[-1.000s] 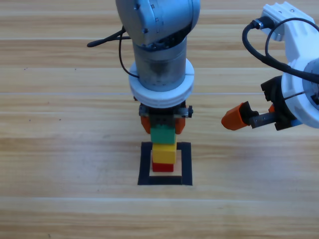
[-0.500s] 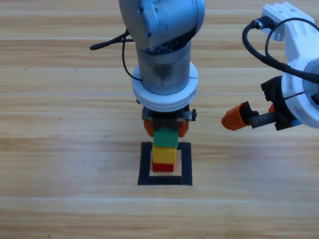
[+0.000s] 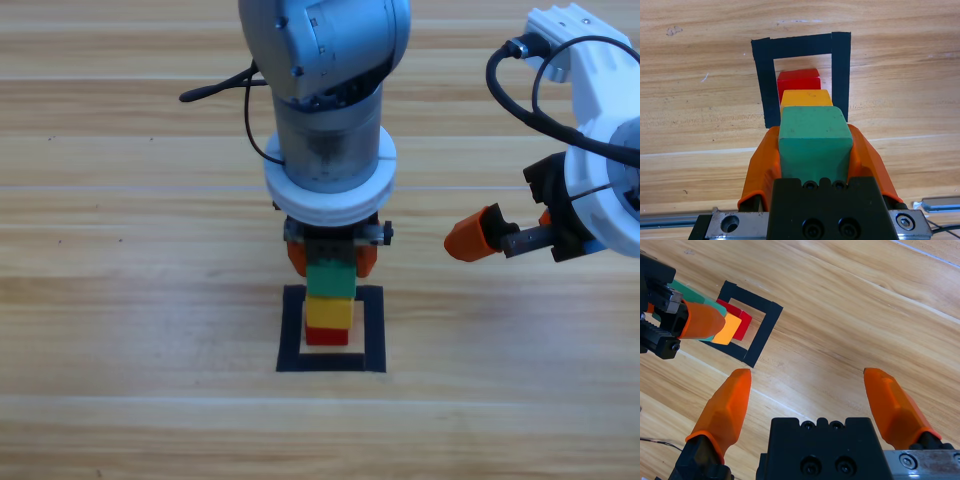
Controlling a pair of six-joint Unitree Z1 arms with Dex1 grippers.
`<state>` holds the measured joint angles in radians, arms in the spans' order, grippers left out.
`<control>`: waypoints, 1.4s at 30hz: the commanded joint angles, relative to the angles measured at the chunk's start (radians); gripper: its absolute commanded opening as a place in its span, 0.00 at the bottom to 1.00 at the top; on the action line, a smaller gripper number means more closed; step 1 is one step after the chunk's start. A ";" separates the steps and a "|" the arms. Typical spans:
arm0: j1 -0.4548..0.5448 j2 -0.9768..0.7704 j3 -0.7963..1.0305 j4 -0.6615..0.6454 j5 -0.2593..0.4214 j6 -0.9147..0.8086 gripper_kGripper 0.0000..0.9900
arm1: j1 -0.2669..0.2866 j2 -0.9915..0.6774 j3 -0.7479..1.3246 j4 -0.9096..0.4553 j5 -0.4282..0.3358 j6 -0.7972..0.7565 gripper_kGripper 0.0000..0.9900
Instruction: Stack the blocks in the rectangular block: red at the bottom, yellow in the middle, green on top
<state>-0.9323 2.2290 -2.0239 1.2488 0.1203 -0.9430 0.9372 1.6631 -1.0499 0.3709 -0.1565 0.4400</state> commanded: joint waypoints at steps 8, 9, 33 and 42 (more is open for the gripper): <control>-0.023 0.054 0.024 0.006 0.010 -0.003 0.02 | -0.035 -0.002 0.031 -0.023 0.014 0.003 1.00; -0.023 0.054 0.024 0.006 0.010 -0.003 0.02 | -0.035 0.000 0.031 -0.023 0.014 0.002 1.00; -0.023 0.064 0.021 0.003 0.015 -0.002 0.39 | -0.035 0.001 0.031 -0.023 0.014 0.002 1.00; -0.023 0.061 0.016 0.003 0.013 -0.007 0.83 | -0.035 0.001 0.030 -0.023 0.014 0.002 1.00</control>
<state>-0.9327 2.2429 -2.0178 1.2487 0.1213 -0.9429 0.9372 1.6631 -1.0499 0.3709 -0.1565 0.4400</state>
